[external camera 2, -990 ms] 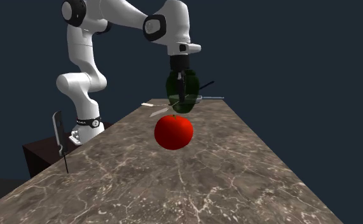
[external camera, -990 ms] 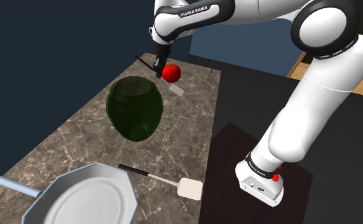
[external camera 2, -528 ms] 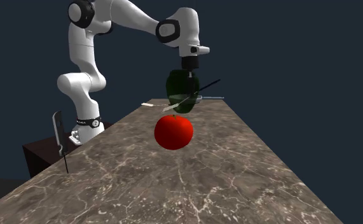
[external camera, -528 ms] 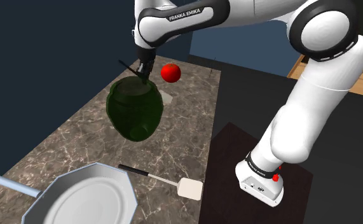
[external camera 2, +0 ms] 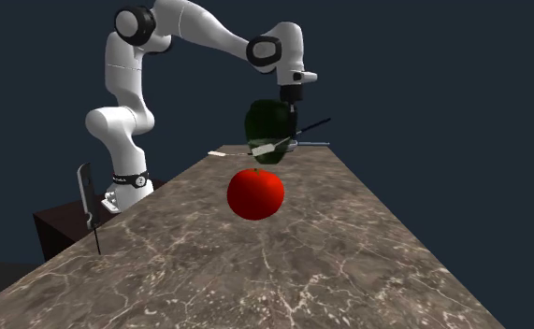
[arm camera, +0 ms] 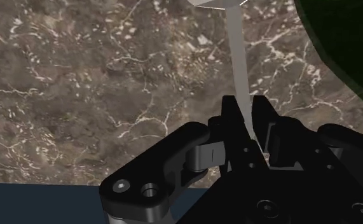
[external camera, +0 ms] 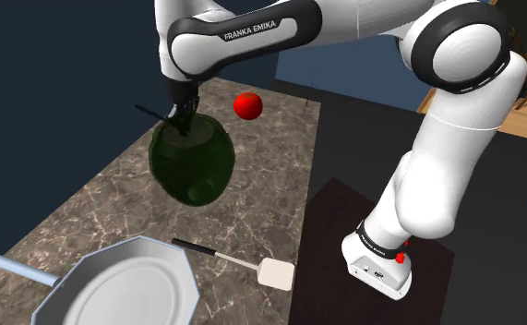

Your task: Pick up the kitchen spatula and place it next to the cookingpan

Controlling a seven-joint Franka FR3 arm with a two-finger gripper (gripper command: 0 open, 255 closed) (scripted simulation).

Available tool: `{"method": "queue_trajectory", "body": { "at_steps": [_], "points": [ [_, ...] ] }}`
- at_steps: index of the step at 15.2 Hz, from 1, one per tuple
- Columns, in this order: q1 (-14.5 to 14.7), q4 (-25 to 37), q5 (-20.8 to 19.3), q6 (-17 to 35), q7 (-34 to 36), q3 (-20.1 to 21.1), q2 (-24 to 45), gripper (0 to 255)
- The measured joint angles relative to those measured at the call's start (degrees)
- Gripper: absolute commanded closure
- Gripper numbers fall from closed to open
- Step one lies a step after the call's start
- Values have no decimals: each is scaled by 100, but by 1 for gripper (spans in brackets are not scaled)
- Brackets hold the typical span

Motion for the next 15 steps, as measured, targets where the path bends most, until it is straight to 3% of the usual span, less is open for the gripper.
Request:
{"method": "queue_trajectory", "body": {
  "at_steps": [4, 15],
  "points": [
    [290, 462, -124, -99, 452, 148, 387, 255],
    [350, -17, -205, 623, 583, 152, 638, 255]
  ]
}}
